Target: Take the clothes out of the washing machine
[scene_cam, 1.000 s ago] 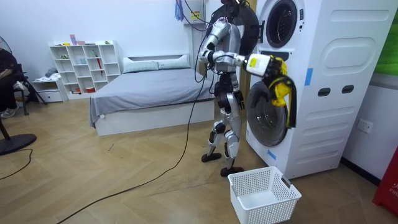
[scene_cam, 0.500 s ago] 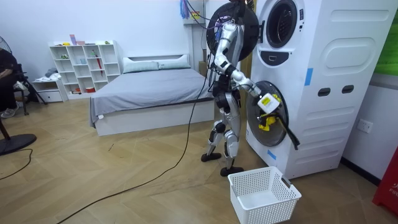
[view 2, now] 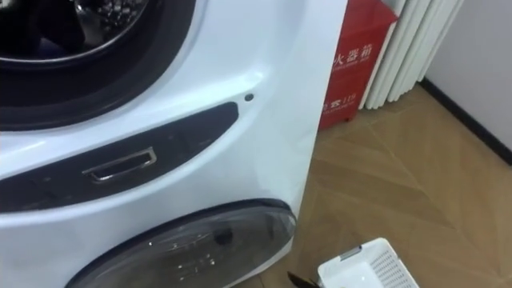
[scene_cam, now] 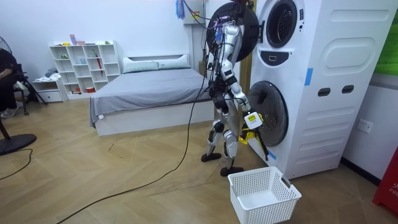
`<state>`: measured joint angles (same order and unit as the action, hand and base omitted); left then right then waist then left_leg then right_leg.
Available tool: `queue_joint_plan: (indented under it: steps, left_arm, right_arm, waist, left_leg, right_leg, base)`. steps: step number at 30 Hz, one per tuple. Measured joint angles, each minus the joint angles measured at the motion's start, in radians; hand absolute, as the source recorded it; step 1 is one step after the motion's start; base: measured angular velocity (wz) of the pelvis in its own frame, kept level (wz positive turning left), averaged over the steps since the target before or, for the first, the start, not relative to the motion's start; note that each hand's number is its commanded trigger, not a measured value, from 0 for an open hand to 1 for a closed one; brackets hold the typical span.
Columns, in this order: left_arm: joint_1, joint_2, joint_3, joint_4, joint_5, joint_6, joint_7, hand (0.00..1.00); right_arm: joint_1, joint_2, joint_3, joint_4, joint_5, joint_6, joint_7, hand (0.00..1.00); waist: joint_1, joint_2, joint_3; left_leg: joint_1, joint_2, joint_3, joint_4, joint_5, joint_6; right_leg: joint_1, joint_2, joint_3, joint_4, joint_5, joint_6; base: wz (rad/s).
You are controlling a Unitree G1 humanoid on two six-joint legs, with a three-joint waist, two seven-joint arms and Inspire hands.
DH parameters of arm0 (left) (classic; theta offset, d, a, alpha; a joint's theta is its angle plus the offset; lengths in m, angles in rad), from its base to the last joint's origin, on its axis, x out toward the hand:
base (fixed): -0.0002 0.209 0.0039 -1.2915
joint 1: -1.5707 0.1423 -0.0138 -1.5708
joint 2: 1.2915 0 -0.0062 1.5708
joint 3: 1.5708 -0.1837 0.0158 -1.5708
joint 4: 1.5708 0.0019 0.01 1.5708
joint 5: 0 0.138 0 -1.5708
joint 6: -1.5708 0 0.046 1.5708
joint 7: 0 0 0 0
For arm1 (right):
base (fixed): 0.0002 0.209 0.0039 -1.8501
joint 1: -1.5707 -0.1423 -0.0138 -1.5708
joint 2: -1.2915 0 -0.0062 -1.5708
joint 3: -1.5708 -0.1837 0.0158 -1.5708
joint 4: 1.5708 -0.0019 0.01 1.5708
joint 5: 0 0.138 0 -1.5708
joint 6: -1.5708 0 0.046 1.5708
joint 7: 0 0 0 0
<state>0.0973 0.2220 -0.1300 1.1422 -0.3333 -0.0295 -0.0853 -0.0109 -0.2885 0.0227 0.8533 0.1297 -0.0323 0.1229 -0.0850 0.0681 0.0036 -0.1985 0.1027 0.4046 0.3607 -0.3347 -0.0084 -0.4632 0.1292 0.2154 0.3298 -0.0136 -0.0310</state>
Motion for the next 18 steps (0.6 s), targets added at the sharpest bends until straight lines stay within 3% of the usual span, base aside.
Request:
queue_joint_plan:
  steps: [2,7,18]
  left_arm:
    - [-0.002,-0.017,-0.010,0.000,-0.029,-0.007,0.007,0.00]
    - [0.003,-0.019,-0.013,-0.003,-0.070,-0.015,0.037,0.00]
    - [0.003,-0.019,-0.024,-0.045,-0.071,-0.026,0.076,0.00]
  right_arm:
    - [-0.026,0.001,-0.002,0.074,0.003,-0.026,-0.035,1.00]
    - [-0.051,0.008,-0.004,0.130,0.027,-0.041,-0.104,1.00]
    - [-0.067,0.007,-0.041,0.104,0.102,-0.066,-0.304,1.00]
  waist:
    - [0.009,0.012,0.0019]
    - [0.009,0.025,0.0005]
    - [0.000,0.025,-0.0011]
  left_leg:
    - [-0.007,-0.005,-0.003,-0.006,0.002,0.003]
    - [-0.045,-0.014,-0.010,-0.008,0.007,0.008]
    - [-0.124,-0.032,-0.012,0.010,0.021,0.023]
  right_leg:
    - [-0.011,-0.004,-0.003,0.004,0.000,0.000]
    - [-0.053,-0.011,-0.007,0.016,-0.004,0.003]
    - [-0.129,-0.041,-0.025,0.042,-0.010,0.012]
  base:
    - [0.02]
    - [0.05]
    - [0.09]
